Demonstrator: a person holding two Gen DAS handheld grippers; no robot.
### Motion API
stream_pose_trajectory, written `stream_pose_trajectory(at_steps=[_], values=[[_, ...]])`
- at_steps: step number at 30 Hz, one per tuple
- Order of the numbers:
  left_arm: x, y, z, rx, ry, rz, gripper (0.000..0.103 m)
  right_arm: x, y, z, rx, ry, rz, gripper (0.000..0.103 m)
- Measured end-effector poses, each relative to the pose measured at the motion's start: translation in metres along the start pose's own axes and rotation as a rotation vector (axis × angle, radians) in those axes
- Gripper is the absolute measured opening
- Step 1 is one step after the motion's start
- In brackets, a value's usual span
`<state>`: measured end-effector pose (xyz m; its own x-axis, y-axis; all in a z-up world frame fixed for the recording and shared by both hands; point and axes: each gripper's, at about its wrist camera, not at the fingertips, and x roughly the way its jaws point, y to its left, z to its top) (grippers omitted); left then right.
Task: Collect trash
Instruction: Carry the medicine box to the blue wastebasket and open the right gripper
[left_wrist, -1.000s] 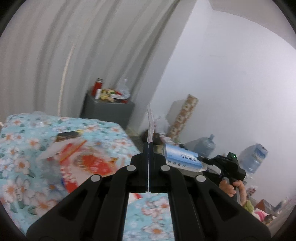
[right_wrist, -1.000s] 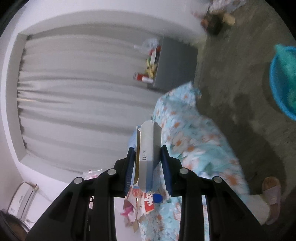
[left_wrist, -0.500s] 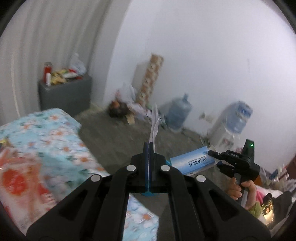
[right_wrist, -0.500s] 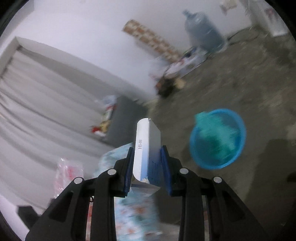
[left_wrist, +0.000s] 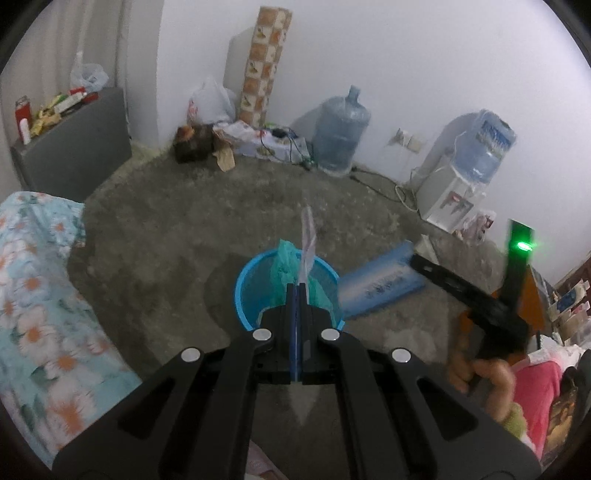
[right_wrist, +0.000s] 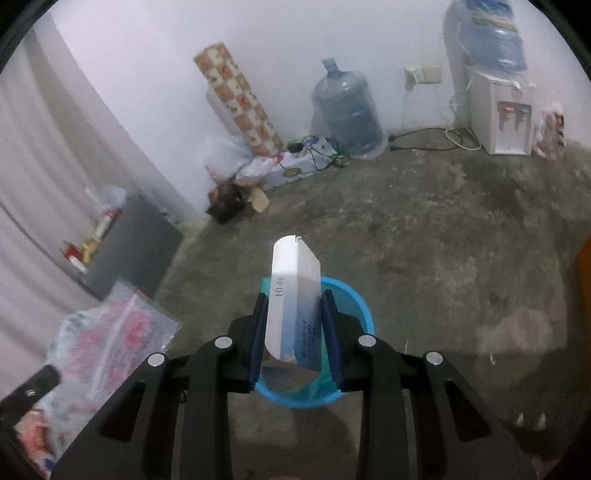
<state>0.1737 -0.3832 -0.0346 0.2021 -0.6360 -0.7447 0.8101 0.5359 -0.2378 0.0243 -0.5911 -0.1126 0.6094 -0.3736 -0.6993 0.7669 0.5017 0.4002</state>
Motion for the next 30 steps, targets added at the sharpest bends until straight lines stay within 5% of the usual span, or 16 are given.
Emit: stream_pose_trajectory(at_steps=[3,8,12,21,23,27,30], values=[[0.013,0.005,-0.001,0.003,0.015,0.012,0.000,0.062,0.009,-0.004,-0.076,0.037,-0.059,0.028],[0.027,0.019,0.002,-0.007,0.040,0.041,0.000,0.203,0.020,-0.051,-0.209,0.264,-0.165,0.028],[0.036,0.034,0.001,-0.025,0.064,0.058,0.000,0.266,0.007,-0.085,-0.202,0.392,-0.223,0.028],[0.082,0.037,0.008,-0.078,0.147,0.032,0.000,0.275,-0.040,-0.064,-0.115,0.506,-0.209,0.031],[0.094,0.032,0.009,-0.071,0.164,0.038,0.000,0.264,-0.056,-0.056,-0.062,0.519,-0.198,0.038],[0.113,0.020,0.009,-0.022,0.186,0.048,0.000,0.228,-0.073,-0.044,0.016,0.437,-0.121,0.064],[0.123,0.014,0.010,-0.021,0.196,0.044,0.000,0.194,-0.084,-0.034,0.078,0.339,-0.087,0.067]])
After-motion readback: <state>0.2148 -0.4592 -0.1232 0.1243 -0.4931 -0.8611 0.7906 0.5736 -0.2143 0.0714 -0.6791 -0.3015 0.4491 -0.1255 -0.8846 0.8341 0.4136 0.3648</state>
